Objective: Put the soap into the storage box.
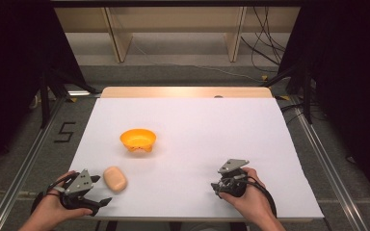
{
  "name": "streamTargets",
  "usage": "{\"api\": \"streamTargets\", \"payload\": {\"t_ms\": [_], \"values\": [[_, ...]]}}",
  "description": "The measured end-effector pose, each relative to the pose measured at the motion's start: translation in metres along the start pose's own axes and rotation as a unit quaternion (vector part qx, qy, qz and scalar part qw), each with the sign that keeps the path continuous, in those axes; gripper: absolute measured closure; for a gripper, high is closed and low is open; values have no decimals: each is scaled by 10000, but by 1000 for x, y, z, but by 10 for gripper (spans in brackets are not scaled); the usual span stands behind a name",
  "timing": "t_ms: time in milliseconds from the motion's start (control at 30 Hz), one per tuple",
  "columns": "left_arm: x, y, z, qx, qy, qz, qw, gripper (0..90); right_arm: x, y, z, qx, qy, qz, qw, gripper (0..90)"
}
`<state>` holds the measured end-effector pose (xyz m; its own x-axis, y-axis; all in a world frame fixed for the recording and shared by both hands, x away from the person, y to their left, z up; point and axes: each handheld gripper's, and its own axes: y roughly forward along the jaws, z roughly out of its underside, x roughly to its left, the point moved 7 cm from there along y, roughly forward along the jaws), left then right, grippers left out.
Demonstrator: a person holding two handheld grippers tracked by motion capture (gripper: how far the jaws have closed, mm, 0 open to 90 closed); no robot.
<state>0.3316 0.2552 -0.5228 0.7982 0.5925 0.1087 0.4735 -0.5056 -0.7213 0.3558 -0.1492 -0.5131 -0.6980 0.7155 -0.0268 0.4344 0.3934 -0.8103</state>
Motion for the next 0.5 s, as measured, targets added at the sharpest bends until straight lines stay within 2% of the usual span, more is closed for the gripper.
{"api": "streamTargets", "payload": {"t_ms": [100, 200, 233, 267, 367, 400, 433, 500], "values": [[3, 0, -4, 161, 260, 2, 9995, 154, 0, -1, 0, -15, 90, -26, 10000, 463], [5, -2, -9, 320, 506, 29, 9982, 150, 0, -1, 2, -2, -12, -22, 10000, 458], [6, -2, -13, 338, 593, 74, 9976, 151, 1, 0, 2, -84, 14, 16, 10000, 457], [7, -2, -15, 350, 629, 68, 9974, 150, 3, -2, 3, -49, 73, -42, 10000, 455], [10, -3, -23, 444, 777, 144, 9959, 150, 2, -5, 5, -14, -12, -13, 10000, 453], [11, -4, -25, 516, 835, 152, 9951, 150, 2, -5, 5, -58, 45, 17, 10000, 453], [14, -5, -27, 640, 985, 190, 9929, 150, 2, -7, 6, 2, 86, 2, 10000, 453], [17, -5, -31, 715, 1158, 231, 9904, 150, 1, -7, 8, -13, 53, -14, 10000, 453]]}}
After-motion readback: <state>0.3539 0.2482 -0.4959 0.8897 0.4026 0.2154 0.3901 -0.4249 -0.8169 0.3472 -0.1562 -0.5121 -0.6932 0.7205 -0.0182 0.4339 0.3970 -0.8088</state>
